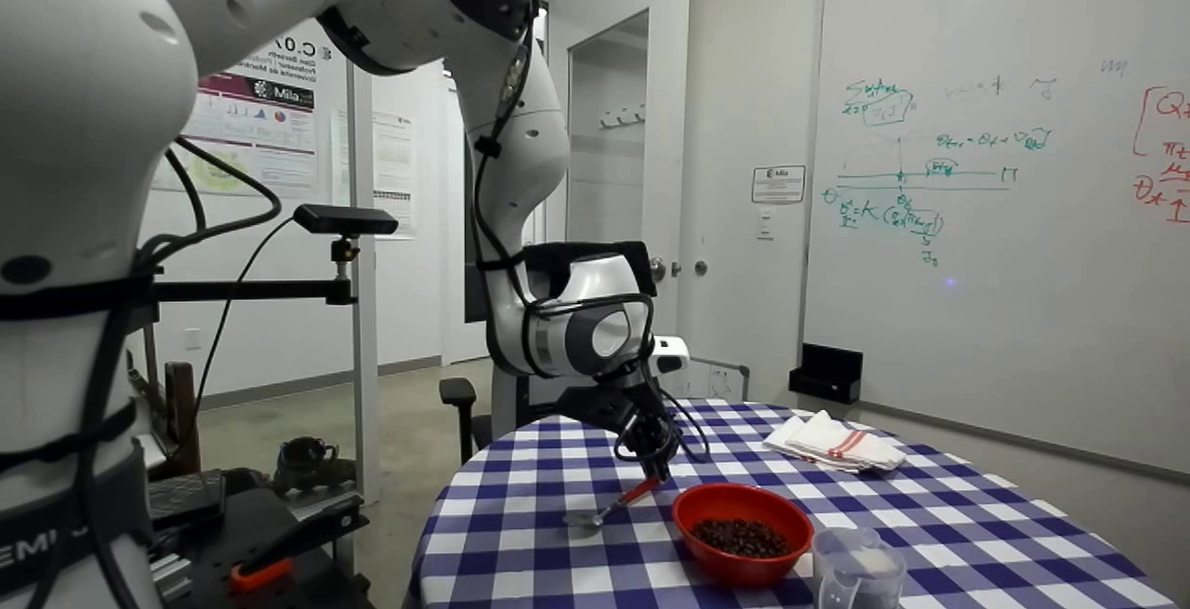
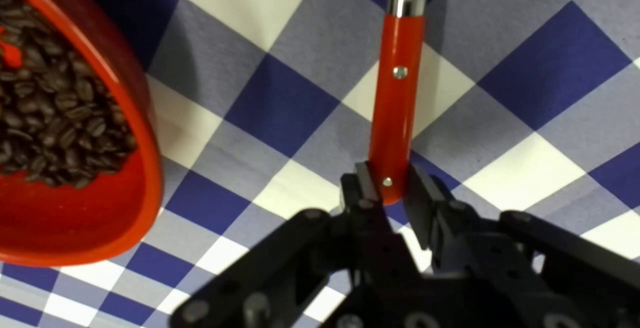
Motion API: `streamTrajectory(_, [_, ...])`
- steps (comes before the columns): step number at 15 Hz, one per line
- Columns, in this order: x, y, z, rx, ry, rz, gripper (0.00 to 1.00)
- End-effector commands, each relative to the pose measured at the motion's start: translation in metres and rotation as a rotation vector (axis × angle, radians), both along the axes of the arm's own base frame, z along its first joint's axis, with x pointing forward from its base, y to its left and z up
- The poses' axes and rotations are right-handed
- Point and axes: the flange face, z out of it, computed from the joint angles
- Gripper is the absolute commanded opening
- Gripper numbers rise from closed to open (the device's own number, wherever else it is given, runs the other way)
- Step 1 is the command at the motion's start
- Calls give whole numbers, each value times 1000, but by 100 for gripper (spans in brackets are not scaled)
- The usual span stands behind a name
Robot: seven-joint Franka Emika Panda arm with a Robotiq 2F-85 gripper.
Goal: Pick up the spoon from the table and scoop some of the contents in the bowl and put the scooped contents in the jar
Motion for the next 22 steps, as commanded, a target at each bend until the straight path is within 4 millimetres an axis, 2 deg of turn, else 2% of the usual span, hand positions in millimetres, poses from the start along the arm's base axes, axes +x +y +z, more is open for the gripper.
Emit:
streamTrajectory(1, [6,-1,-4,13,-32,-19,5])
streamTrajectory(2, [6,-2,-5,12,-31,-14,9])
streamTrajectory(3, [5,-2,-6,9,-33,-12,45])
streamTrajectory(4, [5,-3,-6,8,-33,-11,46])
streamTrajectory(5, [5,-4,-6,9,-32,-8,51])
streamTrajectory(8, [5,-5,-2,15,-33,-11,73])
streamTrajectory(11, [4,-16,22,34,0,4,95])
streamTrajectory(13, [1,-29,40,35,19,28,100])
streamTrajectory(15, [-6,-47,60,34,59,62,100])
streamTrajectory(19, [-38,-83,99,47,230,110,100])
streamTrajectory(22, [-71,-106,130,65,350,62,100])
